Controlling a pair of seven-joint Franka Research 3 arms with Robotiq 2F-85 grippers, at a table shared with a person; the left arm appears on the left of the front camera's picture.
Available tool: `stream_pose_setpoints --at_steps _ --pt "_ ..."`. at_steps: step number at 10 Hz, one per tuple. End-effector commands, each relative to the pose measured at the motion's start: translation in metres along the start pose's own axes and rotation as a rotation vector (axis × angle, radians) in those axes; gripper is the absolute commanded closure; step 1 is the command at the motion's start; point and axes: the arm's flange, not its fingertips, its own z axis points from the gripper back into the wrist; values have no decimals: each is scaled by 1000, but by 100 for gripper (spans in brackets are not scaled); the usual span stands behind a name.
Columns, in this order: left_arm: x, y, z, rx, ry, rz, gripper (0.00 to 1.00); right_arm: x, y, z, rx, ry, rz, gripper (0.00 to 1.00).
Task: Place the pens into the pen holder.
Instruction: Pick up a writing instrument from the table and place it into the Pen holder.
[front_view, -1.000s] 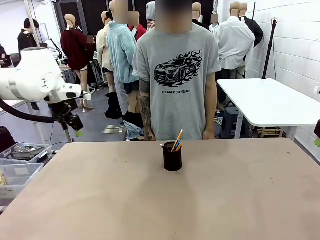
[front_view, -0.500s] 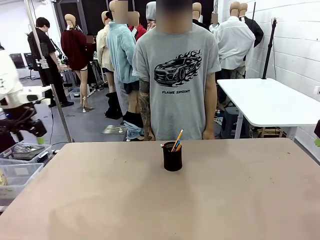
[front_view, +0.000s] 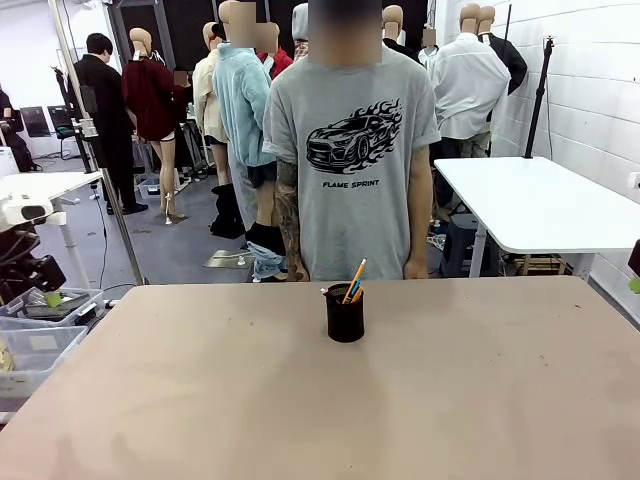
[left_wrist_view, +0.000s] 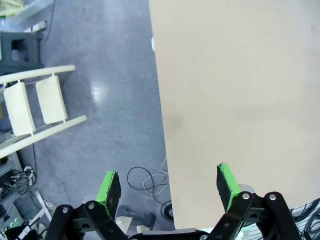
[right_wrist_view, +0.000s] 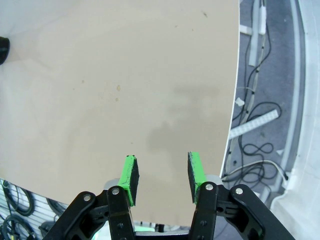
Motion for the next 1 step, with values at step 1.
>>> stream_pose_setpoints --at_steps 1 --pt "8 0 2 3 10 -16 0 1 3 -1 -31 14 -8 48"
